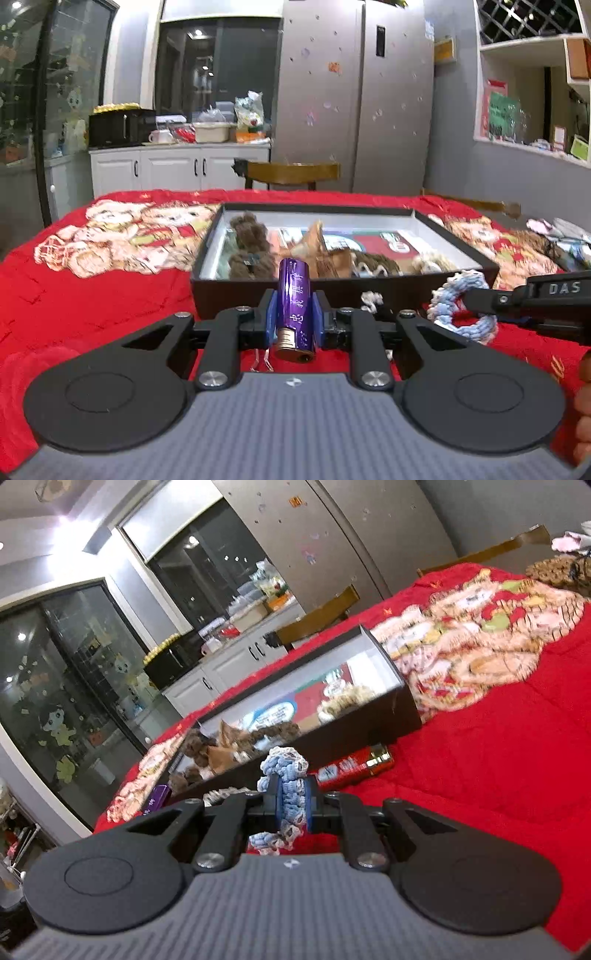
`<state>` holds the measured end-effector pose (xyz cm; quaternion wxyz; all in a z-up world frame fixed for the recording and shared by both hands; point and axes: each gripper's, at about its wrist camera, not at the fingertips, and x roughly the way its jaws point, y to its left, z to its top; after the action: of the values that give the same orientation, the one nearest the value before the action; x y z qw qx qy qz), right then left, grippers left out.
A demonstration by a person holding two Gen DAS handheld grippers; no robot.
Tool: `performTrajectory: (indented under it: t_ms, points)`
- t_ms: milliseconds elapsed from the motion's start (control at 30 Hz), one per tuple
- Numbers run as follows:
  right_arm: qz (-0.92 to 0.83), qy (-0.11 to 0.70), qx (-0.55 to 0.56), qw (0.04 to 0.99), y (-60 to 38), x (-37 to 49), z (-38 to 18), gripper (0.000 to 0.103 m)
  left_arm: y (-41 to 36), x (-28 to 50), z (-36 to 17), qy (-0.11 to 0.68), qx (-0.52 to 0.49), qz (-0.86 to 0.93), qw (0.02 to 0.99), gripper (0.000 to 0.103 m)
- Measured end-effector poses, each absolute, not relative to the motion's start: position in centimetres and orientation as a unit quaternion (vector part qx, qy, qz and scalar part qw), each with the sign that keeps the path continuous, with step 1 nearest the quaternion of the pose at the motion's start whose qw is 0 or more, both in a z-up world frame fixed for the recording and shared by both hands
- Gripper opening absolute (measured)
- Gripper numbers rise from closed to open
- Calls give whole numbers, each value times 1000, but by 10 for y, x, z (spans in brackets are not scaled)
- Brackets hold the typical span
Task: Organize objects
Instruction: 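Carry the purple cylinder and blue-and-white ring with both grippers over the box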
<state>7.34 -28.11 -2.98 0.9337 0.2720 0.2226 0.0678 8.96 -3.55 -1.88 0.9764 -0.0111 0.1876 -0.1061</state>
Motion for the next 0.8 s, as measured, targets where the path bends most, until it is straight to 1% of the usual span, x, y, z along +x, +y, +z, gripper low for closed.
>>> performTrajectory:
  t_ms: [200,333,467,633,800]
  points:
    - [73,177,282,940,-289,75,5,13,-22,92,6,144,-39,-92,984,24]
    - [80,160,277,944,-290,79,33,13,-23,94,27,138,-46,-104,984,24]
    - [88,153,284,943,-293,92,57,13,-34,100,48,134,-40,-122,983,24]
    - [80,137,286,945,-298,113,80,13,-51,115,72,110,-26,-144,983,24]
    - [81,140,269,950,-302,136,98,13,-61,138,89,92,-28,-143,985,24]
